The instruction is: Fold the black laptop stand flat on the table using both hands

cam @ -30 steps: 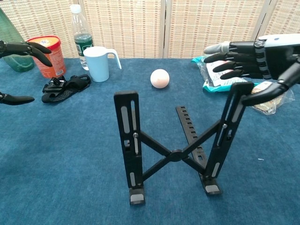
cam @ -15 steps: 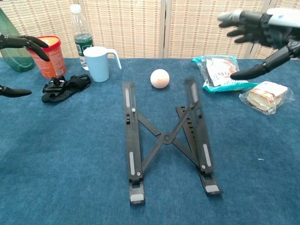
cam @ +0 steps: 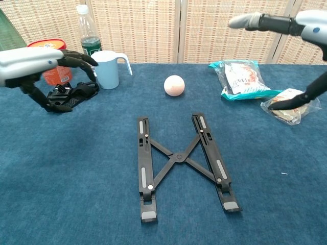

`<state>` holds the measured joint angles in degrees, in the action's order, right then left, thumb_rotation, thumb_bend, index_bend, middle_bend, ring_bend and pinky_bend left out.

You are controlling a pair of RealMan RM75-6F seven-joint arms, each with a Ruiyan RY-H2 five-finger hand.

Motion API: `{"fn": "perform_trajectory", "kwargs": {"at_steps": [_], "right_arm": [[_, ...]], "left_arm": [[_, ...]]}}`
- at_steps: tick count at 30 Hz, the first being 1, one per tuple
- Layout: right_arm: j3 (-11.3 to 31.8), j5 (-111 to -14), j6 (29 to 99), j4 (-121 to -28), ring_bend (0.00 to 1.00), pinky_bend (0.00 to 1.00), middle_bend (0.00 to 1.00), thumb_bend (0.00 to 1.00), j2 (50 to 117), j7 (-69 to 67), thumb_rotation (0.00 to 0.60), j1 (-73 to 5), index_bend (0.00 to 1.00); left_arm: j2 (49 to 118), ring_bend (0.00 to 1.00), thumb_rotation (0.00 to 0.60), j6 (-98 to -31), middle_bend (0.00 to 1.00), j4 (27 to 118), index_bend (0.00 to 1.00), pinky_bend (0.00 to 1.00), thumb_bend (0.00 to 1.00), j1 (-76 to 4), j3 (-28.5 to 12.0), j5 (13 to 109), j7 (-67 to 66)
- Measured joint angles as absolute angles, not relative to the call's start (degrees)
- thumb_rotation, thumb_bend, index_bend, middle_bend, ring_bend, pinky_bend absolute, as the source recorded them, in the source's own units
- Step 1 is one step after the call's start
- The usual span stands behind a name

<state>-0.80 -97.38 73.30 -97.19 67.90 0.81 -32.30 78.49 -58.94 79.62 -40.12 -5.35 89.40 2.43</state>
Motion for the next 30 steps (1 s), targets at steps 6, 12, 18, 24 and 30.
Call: {"fn": "perform_trajectory", "kwargs": {"at_steps": [6,12,18,24,30], "right_arm": [[-2.3,-101.3,71.0,-93.0,0.0,0.0,0.0,0.0,70.5,6.1,0.6,-32.6,0.0],[-2.9,-102.6,69.8,-88.7,0.0,0.0,0.0,0.0,74.1,10.8,0.6,-32.4,0.0],[-3.0,-103.0,69.8,-84.5,0.0,0.0,0.0,0.0,78.8,15.4,0.6,-31.5,0.0],[-3.6,-103.2,69.1,-82.7,0.0,0.0,0.0,0.0,80.3,17.7,0.6,-30.9,0.0],[-4.0,-102.8,68.9,-81.7,0.0,0.0,0.0,0.0,80.4,18.6,0.6,-30.2,0.0]], "left_arm": [[83.4,0.04,0.6,-56.0,0.08,74.6,0.15,0.0,0.19,-43.5,-5.1,90.8,3.3],[88.2,0.03,0.6,-54.2,0.08,70.2,0.07,0.0,0.17,-45.7,-4.7,91.0,3.6],[91.9,0.02,0.6,-52.8,0.03,66.3,0.0,0.0,0.15,-47.4,-4.6,90.6,4.5],[95.4,0.01,0.6,-51.4,0.01,62.3,0.0,0.0,0.15,-49.4,-4.2,90.6,5.6],[97.3,0.01,0.6,-51.0,0.01,60.3,0.0,0.0,0.15,-50.7,-3.9,90.7,6.8]]}}
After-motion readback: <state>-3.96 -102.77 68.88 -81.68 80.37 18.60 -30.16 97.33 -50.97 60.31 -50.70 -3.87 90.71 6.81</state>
